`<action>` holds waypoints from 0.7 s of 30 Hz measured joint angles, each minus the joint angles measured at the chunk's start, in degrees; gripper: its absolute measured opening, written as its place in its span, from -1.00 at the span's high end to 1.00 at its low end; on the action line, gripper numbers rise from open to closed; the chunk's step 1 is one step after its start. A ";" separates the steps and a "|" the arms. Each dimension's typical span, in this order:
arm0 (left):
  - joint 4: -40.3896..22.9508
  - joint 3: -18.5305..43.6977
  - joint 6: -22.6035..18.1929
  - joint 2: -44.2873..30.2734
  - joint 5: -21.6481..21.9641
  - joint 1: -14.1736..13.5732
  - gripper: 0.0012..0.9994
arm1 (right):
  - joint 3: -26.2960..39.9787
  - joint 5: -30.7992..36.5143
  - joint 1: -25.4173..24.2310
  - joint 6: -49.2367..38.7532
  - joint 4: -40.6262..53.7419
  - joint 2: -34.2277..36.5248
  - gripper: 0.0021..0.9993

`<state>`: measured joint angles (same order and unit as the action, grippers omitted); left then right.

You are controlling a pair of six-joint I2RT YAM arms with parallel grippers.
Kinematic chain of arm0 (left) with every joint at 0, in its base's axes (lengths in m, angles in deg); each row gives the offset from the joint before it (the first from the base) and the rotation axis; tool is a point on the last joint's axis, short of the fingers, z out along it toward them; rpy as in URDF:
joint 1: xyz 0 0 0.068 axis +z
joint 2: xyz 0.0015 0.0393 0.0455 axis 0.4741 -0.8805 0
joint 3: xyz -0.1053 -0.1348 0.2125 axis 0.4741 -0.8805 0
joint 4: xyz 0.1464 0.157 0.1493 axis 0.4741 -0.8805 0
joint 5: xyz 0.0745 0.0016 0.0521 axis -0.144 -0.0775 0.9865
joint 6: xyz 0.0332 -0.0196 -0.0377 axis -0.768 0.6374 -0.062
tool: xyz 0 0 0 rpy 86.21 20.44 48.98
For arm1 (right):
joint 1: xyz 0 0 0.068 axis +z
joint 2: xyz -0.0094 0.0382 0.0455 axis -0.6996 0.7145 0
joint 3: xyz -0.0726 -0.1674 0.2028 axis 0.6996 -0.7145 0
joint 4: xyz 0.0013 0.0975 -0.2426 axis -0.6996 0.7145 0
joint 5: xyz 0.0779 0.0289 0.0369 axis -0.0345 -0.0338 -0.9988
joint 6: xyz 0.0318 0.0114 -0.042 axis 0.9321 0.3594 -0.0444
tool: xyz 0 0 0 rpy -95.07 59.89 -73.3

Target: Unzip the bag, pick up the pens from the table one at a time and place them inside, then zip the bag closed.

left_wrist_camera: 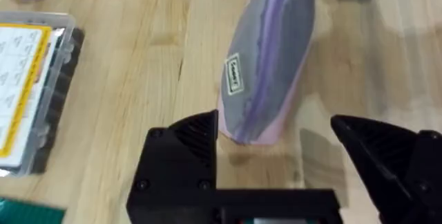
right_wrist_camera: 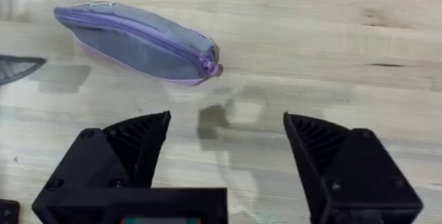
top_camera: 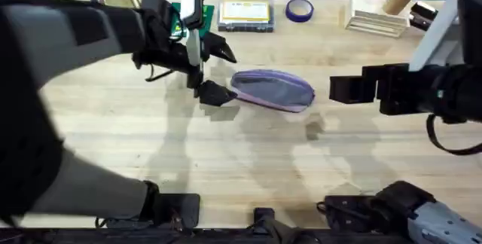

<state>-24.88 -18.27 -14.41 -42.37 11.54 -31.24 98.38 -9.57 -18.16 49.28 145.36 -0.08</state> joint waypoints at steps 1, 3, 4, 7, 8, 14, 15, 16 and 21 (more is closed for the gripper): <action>-1.58 0.00 -0.02 2.14 1.09 -0.01 -0.99 | 0.00 0.00 0.00 0.00 0.00 0.00 -1.00; -7.09 0.00 -0.03 9.58 4.97 0.00 -0.99 | 0.00 0.00 0.00 0.00 0.00 0.00 -1.00; -8.29 0.00 0.03 11.40 5.95 -0.01 -0.99 | 0.00 0.00 0.00 0.00 0.00 -0.01 -1.00; -10.66 0.00 1.65 17.22 9.78 -0.02 -0.99 | 0.00 0.00 0.00 0.00 0.00 0.00 -1.00; -10.79 0.00 2.84 18.98 11.10 -0.02 -0.99 | 0.00 0.00 0.00 0.00 0.00 0.00 -1.00; -10.91 0.00 13.06 28.88 18.48 -0.02 -0.99 | 0.00 0.00 0.00 0.00 0.00 0.00 -1.00; -10.92 0.00 14.60 30.15 19.23 -0.02 -0.99 | 0.00 0.00 0.00 0.00 0.00 -0.01 -1.00; -10.95 0.00 16.12 31.38 19.94 -0.02 -0.99 | 0.00 0.00 0.00 0.00 0.00 0.00 -1.00; -11.10 0.00 23.85 37.10 21.69 -0.02 -0.99 | 0.00 0.00 0.00 0.00 0.00 0.00 -1.00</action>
<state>-35.98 -18.27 9.44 -5.27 33.23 -31.26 98.38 -9.57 -18.16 49.28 145.36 -0.08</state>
